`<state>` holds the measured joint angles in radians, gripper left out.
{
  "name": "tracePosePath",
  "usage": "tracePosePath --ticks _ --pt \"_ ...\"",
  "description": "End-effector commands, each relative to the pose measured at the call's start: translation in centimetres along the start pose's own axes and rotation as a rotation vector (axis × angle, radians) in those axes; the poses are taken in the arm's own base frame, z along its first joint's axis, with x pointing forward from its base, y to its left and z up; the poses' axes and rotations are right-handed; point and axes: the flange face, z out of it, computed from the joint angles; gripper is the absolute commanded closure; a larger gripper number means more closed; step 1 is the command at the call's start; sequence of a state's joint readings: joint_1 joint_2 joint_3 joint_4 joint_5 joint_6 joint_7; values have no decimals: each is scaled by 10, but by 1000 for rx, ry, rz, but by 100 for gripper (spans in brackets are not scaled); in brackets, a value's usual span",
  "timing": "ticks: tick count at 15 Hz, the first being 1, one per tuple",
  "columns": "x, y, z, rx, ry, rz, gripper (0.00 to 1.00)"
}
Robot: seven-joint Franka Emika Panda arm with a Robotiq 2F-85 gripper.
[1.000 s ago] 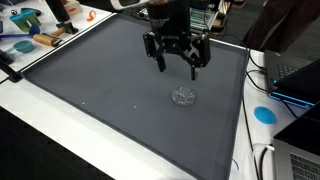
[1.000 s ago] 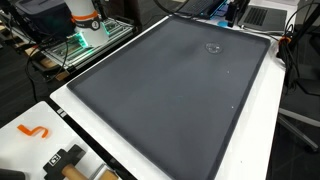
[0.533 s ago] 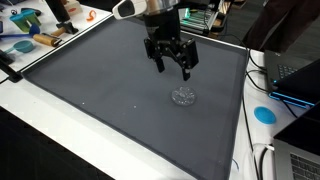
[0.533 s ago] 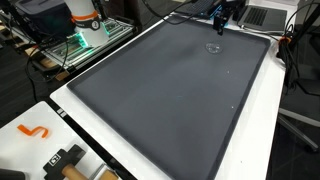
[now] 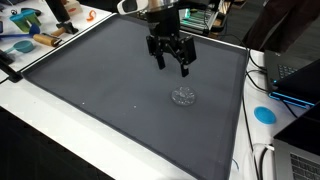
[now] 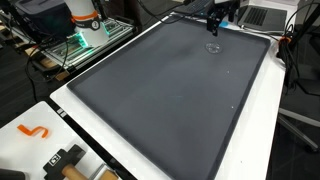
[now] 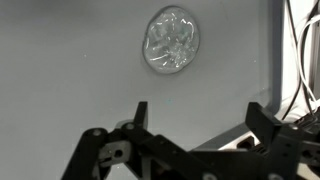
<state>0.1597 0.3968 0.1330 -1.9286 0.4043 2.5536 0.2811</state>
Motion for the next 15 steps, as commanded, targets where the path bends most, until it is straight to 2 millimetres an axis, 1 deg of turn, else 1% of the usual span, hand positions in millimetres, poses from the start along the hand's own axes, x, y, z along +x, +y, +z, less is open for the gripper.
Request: tracePosePath --ticks 1,6,10,15 --pt "-14 7 -7 26 14 21 0" --pt "-22 4 -10 26 32 11 0" --pt "-28 -5 -15 13 42 -11 0" --pt "-34 -22 -23 -29 49 -65 0"
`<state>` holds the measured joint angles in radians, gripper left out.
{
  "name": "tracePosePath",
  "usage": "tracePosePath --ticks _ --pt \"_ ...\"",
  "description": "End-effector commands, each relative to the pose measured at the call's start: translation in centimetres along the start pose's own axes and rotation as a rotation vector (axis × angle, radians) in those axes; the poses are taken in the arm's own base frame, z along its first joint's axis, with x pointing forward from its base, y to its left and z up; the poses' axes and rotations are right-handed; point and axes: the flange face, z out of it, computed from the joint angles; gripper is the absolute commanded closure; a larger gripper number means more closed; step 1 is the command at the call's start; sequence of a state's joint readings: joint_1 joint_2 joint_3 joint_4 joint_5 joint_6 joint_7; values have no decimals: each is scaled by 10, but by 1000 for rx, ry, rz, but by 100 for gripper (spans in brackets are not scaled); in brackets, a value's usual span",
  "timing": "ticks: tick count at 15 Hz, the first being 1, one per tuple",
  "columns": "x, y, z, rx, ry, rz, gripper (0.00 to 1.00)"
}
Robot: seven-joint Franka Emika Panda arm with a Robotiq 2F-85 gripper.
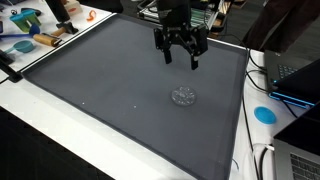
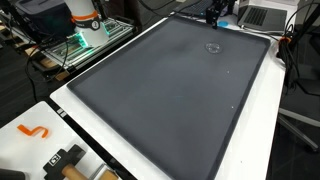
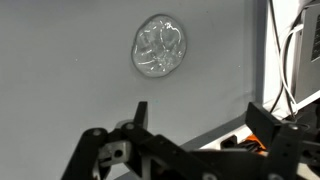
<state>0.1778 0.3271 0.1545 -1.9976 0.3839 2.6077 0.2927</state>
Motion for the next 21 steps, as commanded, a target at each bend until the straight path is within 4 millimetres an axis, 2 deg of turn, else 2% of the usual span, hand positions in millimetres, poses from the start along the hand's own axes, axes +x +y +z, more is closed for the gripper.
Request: tracePosePath --ticks 1,10,17,21 --pt "-10 -10 -11 -47 10 -40 0" --pt "-4 -48 -36 -205 -68 -146 0" --pt "2 -80 -46 -324 -161 -245 0" --pt "5 -98 -43 -353 -185 -286 0"
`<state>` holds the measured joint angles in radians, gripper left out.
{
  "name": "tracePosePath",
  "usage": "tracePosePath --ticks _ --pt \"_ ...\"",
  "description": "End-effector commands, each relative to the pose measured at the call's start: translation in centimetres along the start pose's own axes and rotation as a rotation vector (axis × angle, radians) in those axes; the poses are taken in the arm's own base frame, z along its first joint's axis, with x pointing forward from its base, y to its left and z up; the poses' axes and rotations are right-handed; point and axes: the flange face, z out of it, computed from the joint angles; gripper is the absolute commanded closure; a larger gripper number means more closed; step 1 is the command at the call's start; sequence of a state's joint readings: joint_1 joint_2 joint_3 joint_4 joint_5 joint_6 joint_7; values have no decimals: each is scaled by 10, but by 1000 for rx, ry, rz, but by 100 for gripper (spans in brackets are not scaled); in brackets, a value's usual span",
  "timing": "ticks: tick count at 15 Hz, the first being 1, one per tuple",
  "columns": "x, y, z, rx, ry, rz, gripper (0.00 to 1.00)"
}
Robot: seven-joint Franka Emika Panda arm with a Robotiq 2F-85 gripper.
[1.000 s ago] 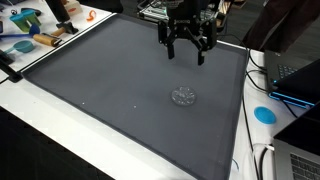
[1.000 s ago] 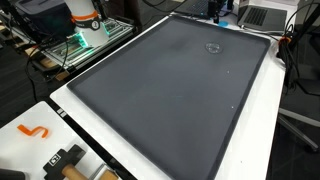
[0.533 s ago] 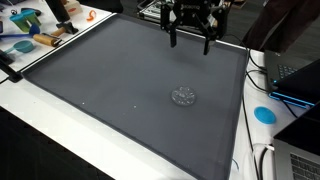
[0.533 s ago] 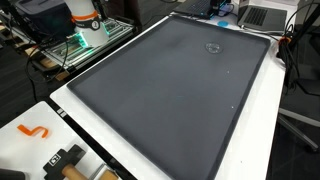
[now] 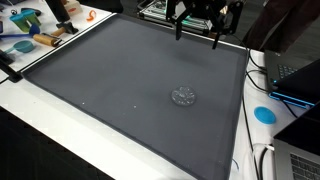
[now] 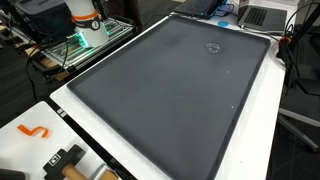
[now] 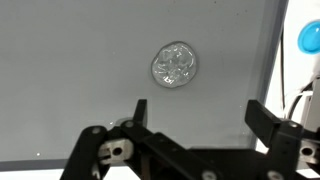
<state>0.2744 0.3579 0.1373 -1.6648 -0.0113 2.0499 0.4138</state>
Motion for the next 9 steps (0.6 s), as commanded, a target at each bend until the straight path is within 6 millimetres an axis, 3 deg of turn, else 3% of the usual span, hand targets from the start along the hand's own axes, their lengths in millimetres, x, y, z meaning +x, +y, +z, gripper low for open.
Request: tracePosePath --ticks 1,2,9 --pt "10 -13 4 -51 -23 -20 0" --pt "4 -8 -1 -14 -8 -16 0" --pt "11 -14 3 -22 -14 -24 0"
